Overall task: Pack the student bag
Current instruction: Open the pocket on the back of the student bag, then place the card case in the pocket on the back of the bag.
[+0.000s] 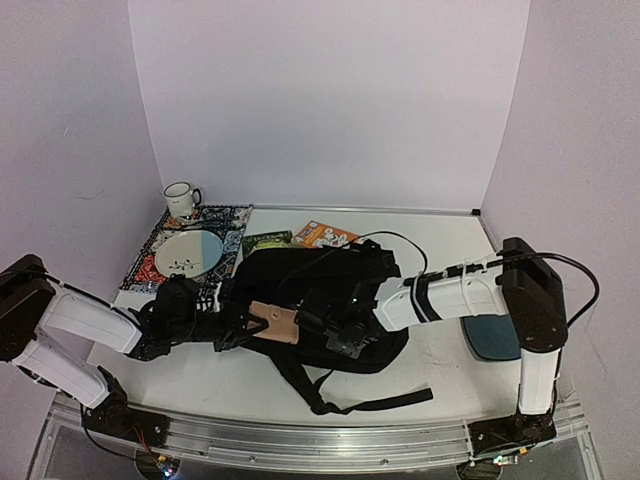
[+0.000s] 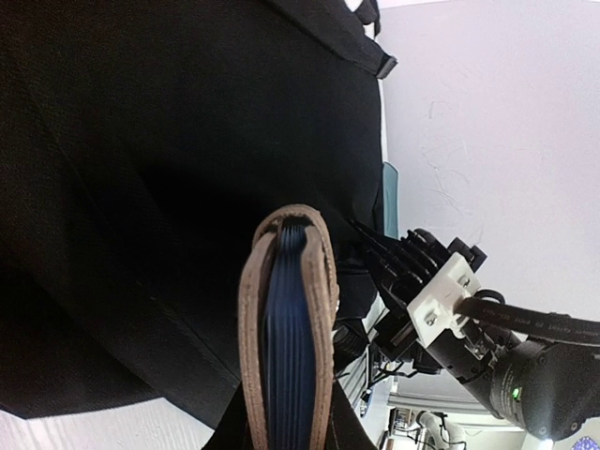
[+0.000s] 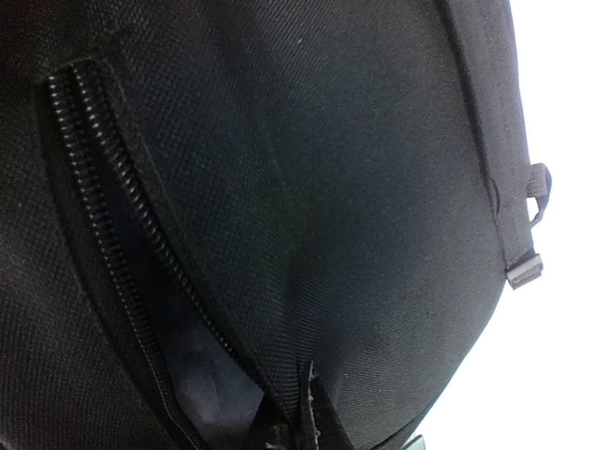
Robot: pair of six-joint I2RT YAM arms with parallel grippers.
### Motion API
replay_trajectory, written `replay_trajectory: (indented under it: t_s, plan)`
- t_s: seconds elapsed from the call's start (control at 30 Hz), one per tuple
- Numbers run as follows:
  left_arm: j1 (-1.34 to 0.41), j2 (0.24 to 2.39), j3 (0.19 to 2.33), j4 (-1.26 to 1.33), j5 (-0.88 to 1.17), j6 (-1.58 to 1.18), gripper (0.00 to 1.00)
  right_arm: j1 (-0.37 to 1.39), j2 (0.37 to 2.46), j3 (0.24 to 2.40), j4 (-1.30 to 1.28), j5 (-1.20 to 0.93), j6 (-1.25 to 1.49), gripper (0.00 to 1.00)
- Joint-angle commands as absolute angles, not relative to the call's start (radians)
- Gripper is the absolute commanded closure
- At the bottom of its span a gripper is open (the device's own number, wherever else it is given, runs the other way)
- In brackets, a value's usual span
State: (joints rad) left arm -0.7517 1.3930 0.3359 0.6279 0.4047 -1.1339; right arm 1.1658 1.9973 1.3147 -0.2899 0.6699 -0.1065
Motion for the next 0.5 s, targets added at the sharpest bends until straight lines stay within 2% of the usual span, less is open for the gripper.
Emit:
replay_trajectory:
  t_s: [0.0,0.47]
  plan:
    - [-0.755,1.331,0.320,0.671,0.433,-1.157,1.00,1.165,1.910,1.388,-0.315,0.654,-0.063,1.00]
    - [-0.873,1.411,0.402,0.670,0.433,-1.179,1.00,1.164,1.873,1.456,-0.249,0.577,0.042,1.00]
